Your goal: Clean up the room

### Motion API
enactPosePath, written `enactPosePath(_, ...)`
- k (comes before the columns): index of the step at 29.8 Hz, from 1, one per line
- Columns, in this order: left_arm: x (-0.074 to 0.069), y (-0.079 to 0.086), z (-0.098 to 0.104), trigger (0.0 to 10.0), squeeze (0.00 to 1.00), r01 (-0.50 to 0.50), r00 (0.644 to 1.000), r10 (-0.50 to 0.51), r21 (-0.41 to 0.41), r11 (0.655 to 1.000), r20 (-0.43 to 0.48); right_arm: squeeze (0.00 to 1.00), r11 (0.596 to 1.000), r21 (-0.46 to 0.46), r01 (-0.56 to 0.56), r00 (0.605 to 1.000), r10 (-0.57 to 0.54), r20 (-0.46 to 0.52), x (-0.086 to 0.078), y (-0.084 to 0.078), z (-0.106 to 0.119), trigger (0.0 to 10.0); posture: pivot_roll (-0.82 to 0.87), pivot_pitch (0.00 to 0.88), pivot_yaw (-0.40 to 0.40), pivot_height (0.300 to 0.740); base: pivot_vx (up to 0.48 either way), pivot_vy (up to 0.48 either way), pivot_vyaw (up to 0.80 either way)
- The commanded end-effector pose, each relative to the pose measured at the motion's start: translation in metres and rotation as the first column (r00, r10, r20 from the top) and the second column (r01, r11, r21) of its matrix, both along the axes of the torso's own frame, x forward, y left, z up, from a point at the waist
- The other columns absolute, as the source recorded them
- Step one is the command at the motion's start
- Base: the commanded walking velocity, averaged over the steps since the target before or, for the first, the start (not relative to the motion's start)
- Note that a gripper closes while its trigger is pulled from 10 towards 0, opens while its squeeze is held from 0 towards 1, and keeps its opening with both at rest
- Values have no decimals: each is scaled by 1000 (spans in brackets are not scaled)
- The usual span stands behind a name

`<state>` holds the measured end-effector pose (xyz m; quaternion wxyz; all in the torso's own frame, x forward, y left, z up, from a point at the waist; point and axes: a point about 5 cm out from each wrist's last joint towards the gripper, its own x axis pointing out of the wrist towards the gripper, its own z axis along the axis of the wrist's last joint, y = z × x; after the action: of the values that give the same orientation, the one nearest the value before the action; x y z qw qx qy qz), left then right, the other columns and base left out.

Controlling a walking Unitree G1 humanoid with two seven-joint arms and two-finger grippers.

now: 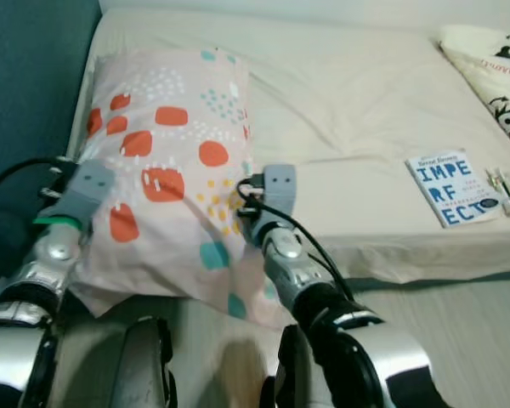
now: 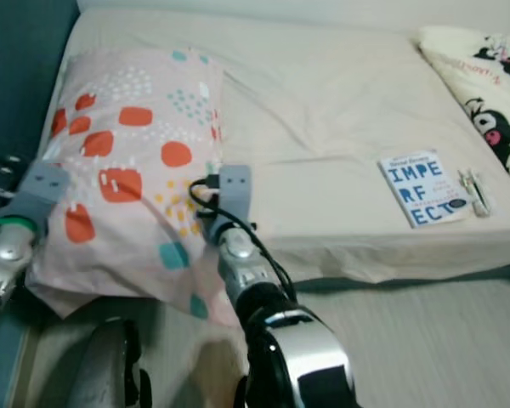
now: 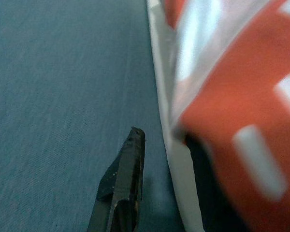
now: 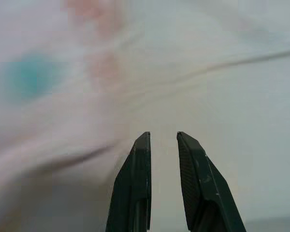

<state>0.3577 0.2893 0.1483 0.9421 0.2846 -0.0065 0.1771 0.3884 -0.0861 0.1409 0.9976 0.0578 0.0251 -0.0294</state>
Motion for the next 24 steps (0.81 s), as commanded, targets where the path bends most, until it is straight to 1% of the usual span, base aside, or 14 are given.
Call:
enactPosePath(1,-6,8,0,10000,0,-5,999,7,-30,1000,41,0,995,36,97,995,-97,18,-1,-23,-3,10000,132,136,-69,585,0,0,0)
enactPosePath(3,-10,14,3,10000,0,-19,997,22,-39,999,75,0,990,41,136,990,-137,38,-1,-39,-3,10000,132,135,-68,585,0,0,0)
enactPosePath(4,-10,14,3,10000,0,-19,997,22,-39,999,75,0,990,41,136,990,-137,38,-1,-39,-3,10000,132,135,-68,585,0,0,0)
enactPosePath(7,-9,14,17,10000,0,-8,984,18,-56,998,175,0,988,47,148,987,-151,60,-3,-50,-5,10000,127,117,-59,585,0,0,0)
enactPosePath(8,-9,14,17,10000,0,-8,984,18,-56,998,175,0,988,47,148,987,-151,60,-3,-50,-5,10000,127,117,-59,585,0,0,0)
enactPosePath(9,-7,8,28,10000,0,40,968,-18,-80,996,249,0,988,62,144,986,-149,73,-5,-54,-7,10000,125,110,-56,585,0,0,0)
enactPosePath(10,-2,-9,39,10000,0,145,944,-111,-87,986,311,0,990,79,120,988,-126,84,-7,-55,-10,10000,125,107,-53,585,0,0,0)
enactPosePath(12,2,-41,49,10000,0,310,890,-259,-81,947,375,0,994,102,45,994,-55,93,-11,-49,-16,10000,119,101,-49,585,0,0,0)
enactPosePath(13,3,-51,50,10000,0,348,875,-293,-80,934,386,0,994,108,12,995,-22,94,-13,-46,-19,10000,119,101,-49,585,0,0,0)
enactPosePath(14,3,-51,50,10000,0,348,875,-293,-80,934,386,0,994,108,12,995,-22,94,-13,-46,-19,10000,119,101,-49,585,0,0,0)
enactPosePath(15,3,-59,50,10000,0,370,865,-310,-84,925,394,0,995,98,-34,996,25,90,-15,-39,-23,10000,116,96,-49,585,0,0,0)
enactPosePath(16,3,-59,50,10000,0,370,865,-310,-84,925,394,0,995,98,-34,996,25,90,-15,-39,-23,10000,116,96,-49,585,0,0,0)
enactPosePath(20,5,-77,48,10000,0,416,850,-360,-71,906,385,0,987,90,-132,989,126,73,-21,-25,-32,10000,118,93,-53,585,0,0,0)
enactPosePath(24,4,-81,47,10000,0,442,840,-387,-67,894,381,0,983,99,-154,986,145,86,-22,-20,-32,10000,116,87,-53,585,0,0,0)
